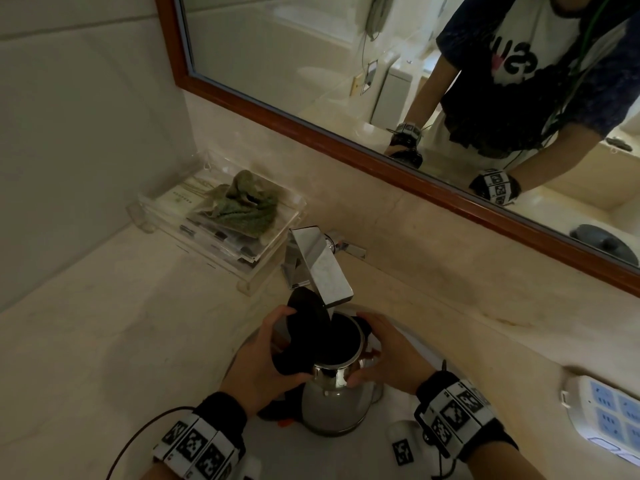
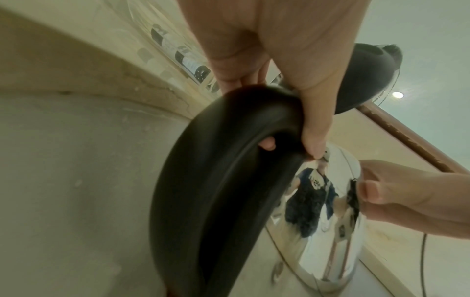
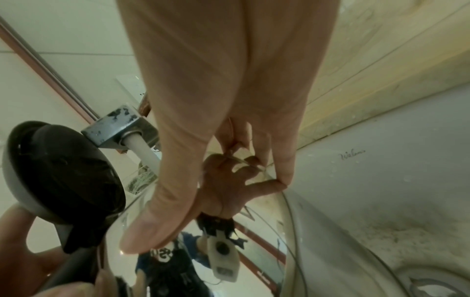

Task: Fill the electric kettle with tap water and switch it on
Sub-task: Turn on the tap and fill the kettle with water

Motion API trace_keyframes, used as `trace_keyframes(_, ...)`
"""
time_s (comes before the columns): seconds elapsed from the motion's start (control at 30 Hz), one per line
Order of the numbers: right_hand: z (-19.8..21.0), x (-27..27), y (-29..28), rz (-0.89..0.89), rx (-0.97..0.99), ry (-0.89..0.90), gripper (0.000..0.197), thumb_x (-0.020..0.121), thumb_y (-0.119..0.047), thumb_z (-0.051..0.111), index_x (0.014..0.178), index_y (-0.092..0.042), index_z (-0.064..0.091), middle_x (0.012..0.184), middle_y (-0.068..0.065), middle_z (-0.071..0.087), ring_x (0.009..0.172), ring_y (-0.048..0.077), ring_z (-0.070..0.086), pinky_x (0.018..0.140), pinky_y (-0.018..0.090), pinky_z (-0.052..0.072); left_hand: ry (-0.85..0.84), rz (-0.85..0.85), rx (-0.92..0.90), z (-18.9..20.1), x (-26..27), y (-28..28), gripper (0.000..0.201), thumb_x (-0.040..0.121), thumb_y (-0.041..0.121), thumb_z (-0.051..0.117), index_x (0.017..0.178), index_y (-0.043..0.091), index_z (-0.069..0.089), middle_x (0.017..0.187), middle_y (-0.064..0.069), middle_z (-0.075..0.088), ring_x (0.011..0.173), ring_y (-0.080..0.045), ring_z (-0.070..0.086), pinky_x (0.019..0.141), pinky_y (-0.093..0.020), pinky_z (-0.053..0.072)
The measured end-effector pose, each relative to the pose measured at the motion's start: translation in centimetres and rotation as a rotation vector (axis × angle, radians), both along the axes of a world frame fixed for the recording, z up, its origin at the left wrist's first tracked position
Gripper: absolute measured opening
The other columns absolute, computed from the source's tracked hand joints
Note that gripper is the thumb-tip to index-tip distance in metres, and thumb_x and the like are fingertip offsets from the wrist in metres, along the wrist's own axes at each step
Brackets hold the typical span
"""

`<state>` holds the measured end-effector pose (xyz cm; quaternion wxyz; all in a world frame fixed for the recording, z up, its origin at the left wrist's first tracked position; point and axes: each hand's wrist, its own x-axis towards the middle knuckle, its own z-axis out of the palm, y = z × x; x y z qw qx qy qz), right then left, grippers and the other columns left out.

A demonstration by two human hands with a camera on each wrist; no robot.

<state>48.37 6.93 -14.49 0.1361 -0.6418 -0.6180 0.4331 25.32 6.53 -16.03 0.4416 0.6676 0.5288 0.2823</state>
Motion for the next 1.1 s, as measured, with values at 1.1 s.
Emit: trace_keyframes(1.1,0.24,-0.35,-0.25,-0.017,-0.021,-0.069,0.107,0.052,-0.023,0.089,0.141,-0.016,0.030,0.144,-0.001,0.032,0.133,0.018,0.033,0.113,0.039,0.033,-0.030,-0.014,0.003,0.38,-0.21,-0.20,0.087,0.059,0.019,0.084,0.109,0.056,0.023,0.089,0.020,0.048,0.079,-0.004,0.056,0.064,-0.010,0.043)
